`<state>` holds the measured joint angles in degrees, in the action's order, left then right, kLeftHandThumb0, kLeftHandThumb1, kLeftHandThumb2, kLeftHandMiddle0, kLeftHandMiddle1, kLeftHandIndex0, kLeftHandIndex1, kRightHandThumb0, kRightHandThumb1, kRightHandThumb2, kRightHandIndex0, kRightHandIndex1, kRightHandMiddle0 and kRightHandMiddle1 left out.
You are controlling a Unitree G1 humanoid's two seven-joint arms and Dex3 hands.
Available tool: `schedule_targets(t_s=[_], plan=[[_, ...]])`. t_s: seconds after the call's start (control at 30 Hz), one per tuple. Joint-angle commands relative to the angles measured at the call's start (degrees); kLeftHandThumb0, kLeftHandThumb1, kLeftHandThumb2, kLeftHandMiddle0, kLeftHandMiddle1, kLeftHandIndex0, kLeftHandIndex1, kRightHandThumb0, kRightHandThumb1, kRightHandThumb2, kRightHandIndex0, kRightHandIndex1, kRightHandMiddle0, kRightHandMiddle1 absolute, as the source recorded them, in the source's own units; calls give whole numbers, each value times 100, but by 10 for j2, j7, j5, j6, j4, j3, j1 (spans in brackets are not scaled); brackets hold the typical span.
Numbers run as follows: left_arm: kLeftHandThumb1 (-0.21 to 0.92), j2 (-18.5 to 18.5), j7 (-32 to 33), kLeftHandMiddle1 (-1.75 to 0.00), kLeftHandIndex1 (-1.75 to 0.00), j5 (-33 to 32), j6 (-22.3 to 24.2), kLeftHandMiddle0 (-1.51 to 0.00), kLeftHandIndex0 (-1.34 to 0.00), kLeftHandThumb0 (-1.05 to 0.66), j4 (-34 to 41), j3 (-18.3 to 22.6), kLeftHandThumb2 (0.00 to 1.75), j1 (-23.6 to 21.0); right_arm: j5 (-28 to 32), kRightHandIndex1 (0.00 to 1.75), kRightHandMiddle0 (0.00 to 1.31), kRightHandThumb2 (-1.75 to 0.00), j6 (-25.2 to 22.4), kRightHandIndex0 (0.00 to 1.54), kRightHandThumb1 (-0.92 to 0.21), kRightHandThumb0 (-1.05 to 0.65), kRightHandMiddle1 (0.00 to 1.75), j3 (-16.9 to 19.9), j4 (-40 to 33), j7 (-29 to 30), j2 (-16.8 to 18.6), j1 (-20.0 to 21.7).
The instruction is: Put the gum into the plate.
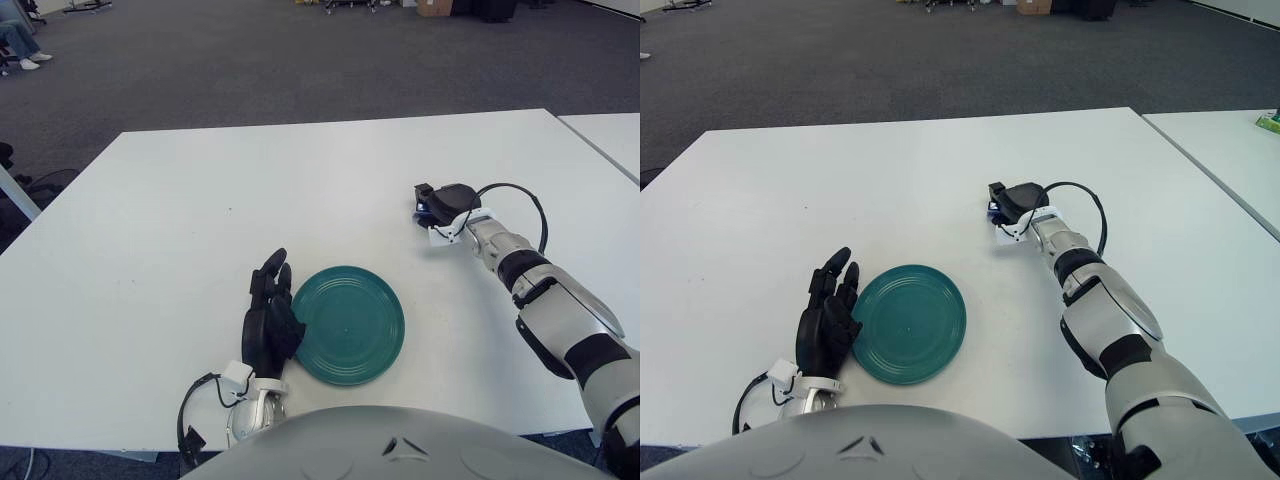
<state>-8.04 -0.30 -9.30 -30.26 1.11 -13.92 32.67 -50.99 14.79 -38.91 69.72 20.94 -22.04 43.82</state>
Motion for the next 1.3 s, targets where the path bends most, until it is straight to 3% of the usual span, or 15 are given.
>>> schedule_targets(t_s=[0.0,0.53,0.87,0.93,1.07,1.17,1.27], plan=[[92,-9,-4,-1,-68,-12,15,-28,0,-105,-5,3,97,2,10,175,75,-77,5,100,-92,-54,175,6,7,3,-2,-1],[92,-11,-10,-1,-74,-25,18,-30,0,-105,-3,8,95,1,25,175,75,-80,16,107,-92,-52,175,21,12,-3,-12,5],[92,-12,-11,-2,-79,-27,13,-32,-1,-105,-6,10,96,3,21,175,83,-76,43,109,-92,-53,175,21,-22,0,-29,36],[92,-12,-13,-2,-80,-28,12,-33,-1,-105,-6,10,96,3,15,175,86,-75,60,110,-92,-53,175,18,-41,2,-41,42],[92,-11,-10,-2,-81,-25,10,-34,-2,-105,-7,13,96,5,-17,175,88,-74,94,112,-92,-52,175,16,-199,-11,-106,25],[92,-11,-7,-3,-83,-20,8,-36,-4,-105,-8,15,96,6,-30,175,91,-74,87,113,-92,-52,175,28,-310,-29,-139,-6],[92,-10,-6,-3,-84,-18,7,-37,-5,-105,-8,16,96,7,-32,175,92,-73,80,114,-92,-51,175,37,-368,-46,-155,-26]])
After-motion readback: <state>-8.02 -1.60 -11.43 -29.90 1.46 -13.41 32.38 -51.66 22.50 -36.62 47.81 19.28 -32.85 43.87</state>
